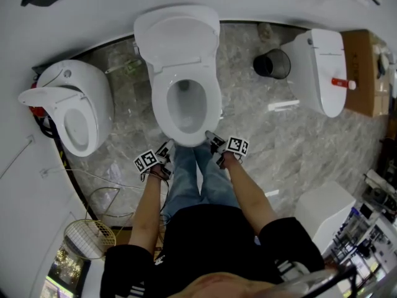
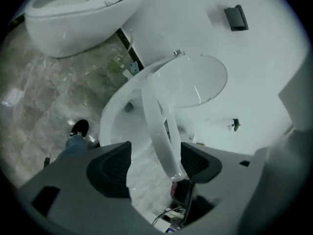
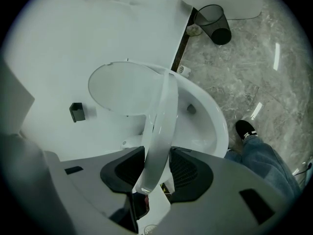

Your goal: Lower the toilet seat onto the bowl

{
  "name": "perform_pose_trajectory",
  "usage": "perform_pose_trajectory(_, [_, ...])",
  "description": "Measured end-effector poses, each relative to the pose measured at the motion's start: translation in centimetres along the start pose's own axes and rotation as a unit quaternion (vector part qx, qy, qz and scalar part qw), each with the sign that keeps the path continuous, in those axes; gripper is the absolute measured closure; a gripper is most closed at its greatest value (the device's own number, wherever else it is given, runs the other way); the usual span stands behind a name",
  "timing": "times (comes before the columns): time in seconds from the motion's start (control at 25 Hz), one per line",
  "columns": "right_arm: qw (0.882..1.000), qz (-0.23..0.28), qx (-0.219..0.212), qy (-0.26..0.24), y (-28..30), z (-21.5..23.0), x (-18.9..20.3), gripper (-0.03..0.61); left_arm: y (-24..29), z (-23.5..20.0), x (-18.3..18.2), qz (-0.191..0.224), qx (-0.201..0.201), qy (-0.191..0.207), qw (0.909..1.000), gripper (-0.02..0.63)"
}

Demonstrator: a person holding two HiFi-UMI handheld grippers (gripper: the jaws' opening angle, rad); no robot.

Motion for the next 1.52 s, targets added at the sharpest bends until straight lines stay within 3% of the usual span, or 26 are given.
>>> perform_pose_trajectory(0.08, [1.0,-0.002,0.007,-0.001,0.0,0.2,0.1,0.41,1.0,-0.5,0.5,0.016,-0.002,-0.031,0.9994,0.302])
perform_pose_trajectory(0.16, [1.0,-0.005,0.006,-0.005,0.4,0.5,0.1,0.41,1.9,-0.8,0.7,0.035,-0.017,-0.052,0.9979,0.379])
perform_pose_trajectory(0.28, [1.0,-0.011,0.023,-0.005,0.7,1.1,0.2,0.41,3.1,-0.6,0.9,0.04,-0.045,-0.05,0.9969,0.456])
perform_pose_trajectory(0.52, [0.997,-0.02,0.079,0.002,1.5,2.5,0.8,0.402,3.6,-2.2,1.1,0.015,-0.094,-0.032,0.9949,0.446])
perform_pose_trajectory(0.76, [0.99,-0.046,0.13,-0.012,2.6,3.8,0.5,0.393,4.4,-3.8,1.4,0.016,-0.129,-0.035,0.9909,0.446])
perform_pose_trajectory(1.04, [0.975,-0.102,0.192,-0.038,3.8,5.1,-0.2,0.393,5.4,-5.7,1.8,0.01,-0.157,-0.041,0.9866,0.439])
perform_pose_trajectory(1.2, [0.97,-0.103,0.216,-0.039,4.1,5.5,-0.1,0.396,6.0,-6.5,1.7,-0.001,-0.168,-0.039,0.9851,0.433])
perform_pose_trajectory(1.4, [0.968,-0.099,0.226,-0.039,3.8,6.0,0.3,0.452,6.5,-7.4,1.7,-0.006,-0.182,-0.038,0.9825,0.425])
perform_pose_trajectory(1.52, [0.966,-0.104,0.228,-0.059,3.5,5.9,0.3,0.532,6.4,-7.4,1.5,-0.013,-0.207,-0.036,0.9775,0.425])
Point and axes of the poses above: the fingertips, and each gripper's own axes: y forward along the fingers, z to its right, x out of its underside, the point moved 9 cm from there along -y, backward along the fingers, and after that the axes turned 8 degrees about x, right-handed, at the moved point
